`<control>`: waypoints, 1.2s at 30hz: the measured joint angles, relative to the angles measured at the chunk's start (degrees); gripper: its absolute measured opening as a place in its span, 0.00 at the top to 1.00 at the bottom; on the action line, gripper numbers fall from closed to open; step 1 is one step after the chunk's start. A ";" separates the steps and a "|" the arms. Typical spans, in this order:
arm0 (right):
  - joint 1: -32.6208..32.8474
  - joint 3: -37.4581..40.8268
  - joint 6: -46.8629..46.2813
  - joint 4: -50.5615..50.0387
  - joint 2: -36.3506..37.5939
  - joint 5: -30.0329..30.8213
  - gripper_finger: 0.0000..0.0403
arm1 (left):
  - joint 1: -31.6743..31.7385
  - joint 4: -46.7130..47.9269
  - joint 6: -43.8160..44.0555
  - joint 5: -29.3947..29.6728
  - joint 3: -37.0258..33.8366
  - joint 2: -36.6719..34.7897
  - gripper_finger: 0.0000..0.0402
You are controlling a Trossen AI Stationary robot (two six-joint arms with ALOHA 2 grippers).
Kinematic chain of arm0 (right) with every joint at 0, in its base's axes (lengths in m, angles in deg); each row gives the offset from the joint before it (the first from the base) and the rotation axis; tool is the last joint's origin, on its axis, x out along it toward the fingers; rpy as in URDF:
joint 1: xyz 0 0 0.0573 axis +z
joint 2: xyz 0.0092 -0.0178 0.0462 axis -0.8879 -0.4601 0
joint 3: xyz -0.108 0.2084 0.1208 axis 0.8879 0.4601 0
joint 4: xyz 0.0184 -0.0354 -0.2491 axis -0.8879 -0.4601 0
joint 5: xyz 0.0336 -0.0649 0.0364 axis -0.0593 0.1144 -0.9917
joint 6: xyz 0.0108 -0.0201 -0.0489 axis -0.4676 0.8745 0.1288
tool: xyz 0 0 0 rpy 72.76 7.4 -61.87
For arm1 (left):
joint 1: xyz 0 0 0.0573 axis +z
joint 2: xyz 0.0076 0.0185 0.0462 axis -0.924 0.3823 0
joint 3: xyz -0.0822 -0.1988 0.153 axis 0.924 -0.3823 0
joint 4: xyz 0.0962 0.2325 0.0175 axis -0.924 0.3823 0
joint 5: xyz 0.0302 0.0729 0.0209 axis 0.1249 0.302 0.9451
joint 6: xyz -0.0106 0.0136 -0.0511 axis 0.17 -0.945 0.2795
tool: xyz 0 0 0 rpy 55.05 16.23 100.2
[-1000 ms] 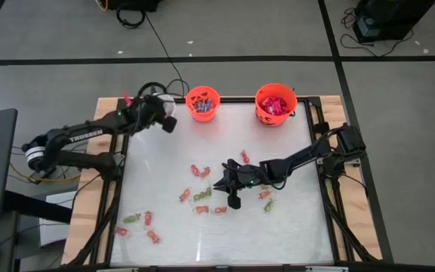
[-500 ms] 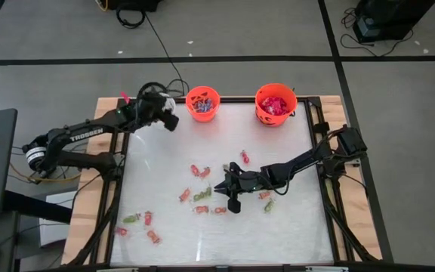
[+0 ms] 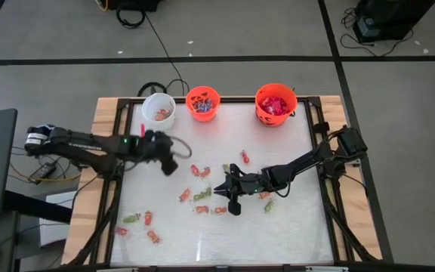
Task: Sort candy by brand, put in halloween buckets
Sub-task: Put the green gummy into the white bucket
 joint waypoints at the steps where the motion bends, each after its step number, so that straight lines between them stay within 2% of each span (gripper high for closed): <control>1: 0.00 0.00 0.17 0.00 0.00 -0.15 0.85 | -2.44 1.59 2.60 0.00 0.00 0.00 0.59; 5: 0.31 0.00 1.28 -0.04 0.00 -0.14 0.85 | -10.97 6.69 12.01 -3.29 0.00 0.00 0.59; 11: 0.78 0.00 1.43 -0.04 0.00 -0.17 0.85 | -20.83 7.88 21.97 -9.78 0.00 0.00 0.59; 13: 1.05 0.00 1.37 -0.04 0.00 -0.17 0.85 | -23.34 7.90 24.93 -12.92 0.00 0.00 0.59; 18: 1.47 0.00 1.27 0.34 0.00 -0.17 0.85 | -31.30 8.62 31.41 -24.92 0.00 0.55 0.59; 20: 1.49 0.00 1.33 0.41 0.00 -0.18 0.85 | -34.89 10.51 34.72 -27.31 -0.01 1.46 0.59; 24: 1.49 0.00 1.38 0.39 0.00 -0.19 0.85 | -41.55 11.57 40.55 -29.11 -0.02 4.13 0.59; 28: 1.49 0.00 1.87 0.38 0.00 -0.19 0.85 | -46.02 10.34 42.46 -29.36 -0.02 7.43 0.59; 36: 1.49 0.00 2.48 0.39 0.00 -0.22 0.85 | -48.58 7.62 43.66 -30.82 -0.02 16.29 0.59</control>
